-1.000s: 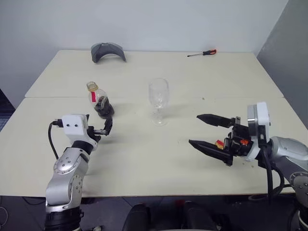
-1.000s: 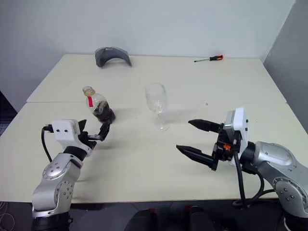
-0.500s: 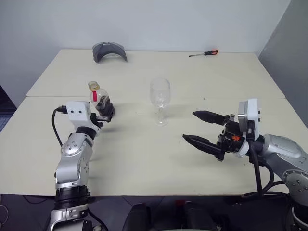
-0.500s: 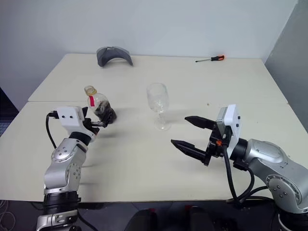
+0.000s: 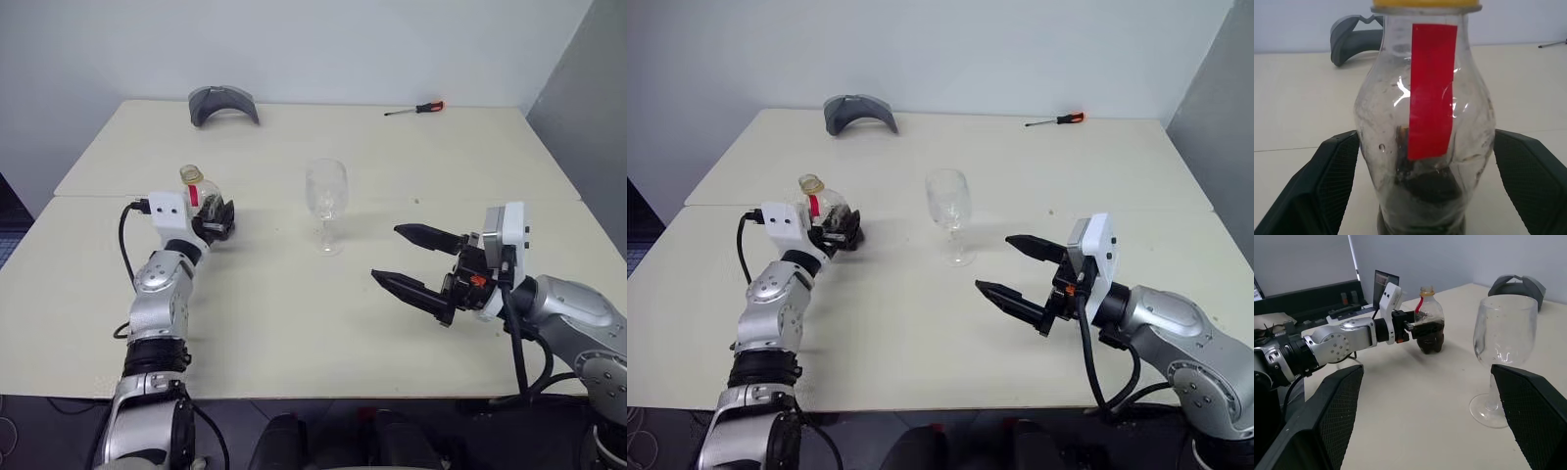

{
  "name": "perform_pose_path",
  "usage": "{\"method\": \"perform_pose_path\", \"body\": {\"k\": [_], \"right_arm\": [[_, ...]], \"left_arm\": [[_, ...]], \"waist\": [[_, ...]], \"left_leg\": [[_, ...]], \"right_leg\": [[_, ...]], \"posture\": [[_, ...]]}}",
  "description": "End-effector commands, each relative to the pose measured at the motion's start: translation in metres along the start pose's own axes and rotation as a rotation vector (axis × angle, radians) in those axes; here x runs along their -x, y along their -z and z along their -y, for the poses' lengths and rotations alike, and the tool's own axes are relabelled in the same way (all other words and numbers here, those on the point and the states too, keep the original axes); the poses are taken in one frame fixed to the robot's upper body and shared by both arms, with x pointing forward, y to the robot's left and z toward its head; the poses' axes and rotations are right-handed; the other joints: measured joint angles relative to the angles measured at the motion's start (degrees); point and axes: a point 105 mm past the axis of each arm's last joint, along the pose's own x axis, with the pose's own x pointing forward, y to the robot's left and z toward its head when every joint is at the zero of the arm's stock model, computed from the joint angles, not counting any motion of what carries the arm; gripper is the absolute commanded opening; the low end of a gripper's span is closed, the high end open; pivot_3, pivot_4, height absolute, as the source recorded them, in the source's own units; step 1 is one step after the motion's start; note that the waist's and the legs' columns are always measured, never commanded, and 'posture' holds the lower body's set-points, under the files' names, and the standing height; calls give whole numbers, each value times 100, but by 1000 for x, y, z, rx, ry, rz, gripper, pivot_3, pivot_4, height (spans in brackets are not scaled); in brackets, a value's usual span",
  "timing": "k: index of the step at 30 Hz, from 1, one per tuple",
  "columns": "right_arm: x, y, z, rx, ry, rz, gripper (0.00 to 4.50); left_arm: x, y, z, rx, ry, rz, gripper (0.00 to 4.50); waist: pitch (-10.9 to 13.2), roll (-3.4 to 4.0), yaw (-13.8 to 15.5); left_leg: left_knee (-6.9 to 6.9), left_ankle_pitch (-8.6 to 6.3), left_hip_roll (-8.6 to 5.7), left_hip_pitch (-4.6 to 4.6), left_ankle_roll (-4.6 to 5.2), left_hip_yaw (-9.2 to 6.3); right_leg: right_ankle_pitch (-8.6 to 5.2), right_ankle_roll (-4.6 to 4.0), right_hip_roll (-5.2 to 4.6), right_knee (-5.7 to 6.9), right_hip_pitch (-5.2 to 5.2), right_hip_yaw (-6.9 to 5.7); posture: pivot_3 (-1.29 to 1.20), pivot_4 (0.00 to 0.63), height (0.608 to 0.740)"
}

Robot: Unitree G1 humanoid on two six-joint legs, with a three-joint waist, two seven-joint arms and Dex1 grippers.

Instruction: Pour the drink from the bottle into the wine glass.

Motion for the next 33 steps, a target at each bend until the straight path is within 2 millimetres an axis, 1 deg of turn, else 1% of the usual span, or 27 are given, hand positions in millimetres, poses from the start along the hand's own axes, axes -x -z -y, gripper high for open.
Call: {"method": "perform_pose_path", "body": {"k": [1,6,7,9,10,17,19,22,25,28,30,33], "right_arm": [[0,-9,-8,28,-16,37,4446],[0,-11,-8,29,-8,40,4446],[0,-11,-8,29,-5,40,4491],[0,-11,-7,27,-2,39,4500],[0,-11,-7,27,-1,39,4500],[0,-10,-5,26,5,34,4500],[0,-11,-5,31,6,38,4500],[0,-13,-4,43,1,42,4500],[-1,-16,3,49,14,45,4500],[-6,-23,20,57,40,57,4500],[-12,-34,33,81,53,67,4500],[-19,-42,45,111,62,75,4500]], "left_arm": [[-8,-11,-2,-38,20,46,4500],[-16,-8,5,-34,60,51,4500],[-17,-8,6,-35,63,57,4311],[-18,-9,8,-31,74,66,3896],[-19,-10,8,-30,76,70,3610],[-20,-12,9,-37,97,78,1387],[-22,-20,15,-52,132,91,1029],[-28,-40,26,-92,194,118,976],[-35,-58,41,-162,288,126,976],[-41,-70,55,-182,399,122,975],[-46,-83,66,-246,479,136,975],[-50,-96,77,-352,560,160,975]], "waist": [[0,0,0],[0,0,-2],[0,0,-2],[0,0,-3],[0,0,-3],[0,0,-4],[0,0,-5],[1,-2,-5],[8,-16,-1],[8,-16,-7],[8,-15,-9],[8,-15,-14]], "left_leg": [[0,0,0,0,0,-1],[1,0,0,-1,0,-1],[1,0,0,-1,0,-1],[1,0,0,-1,-1,-1],[1,0,0,-1,-1,0],[2,1,0,-2,-1,0],[2,1,0,-2,-1,-1],[5,1,-1,-4,-2,-1],[9,2,-2,-9,-2,-7],[9,3,-5,-9,-5,-2],[9,7,-5,-8,-12,-1],[7,7,-4,-7,-12,-1]], "right_leg": [[0,0,0,0,0,0],[0,0,0,0,0,-1],[0,0,0,1,0,-1],[0,0,0,0,-1,-1],[0,0,0,1,-1,-1],[0,0,-1,1,-1,-2],[0,0,-1,1,-1,-2],[0,0,-1,2,-1,-3],[0,0,-1,3,-4,-8],[1,1,-1,3,-4,-4],[1,1,-1,4,-5,-3],[0,0,3,5,-10,-3]], "posture": [[0,150,740],[0,150,740],[0,150,740],[0,150,740],[0,150,740],[0,150,740],[0,150,740],[0,150,740],[0,150,740],[0,150,740],[0,150,740],[0,150,740]]}}
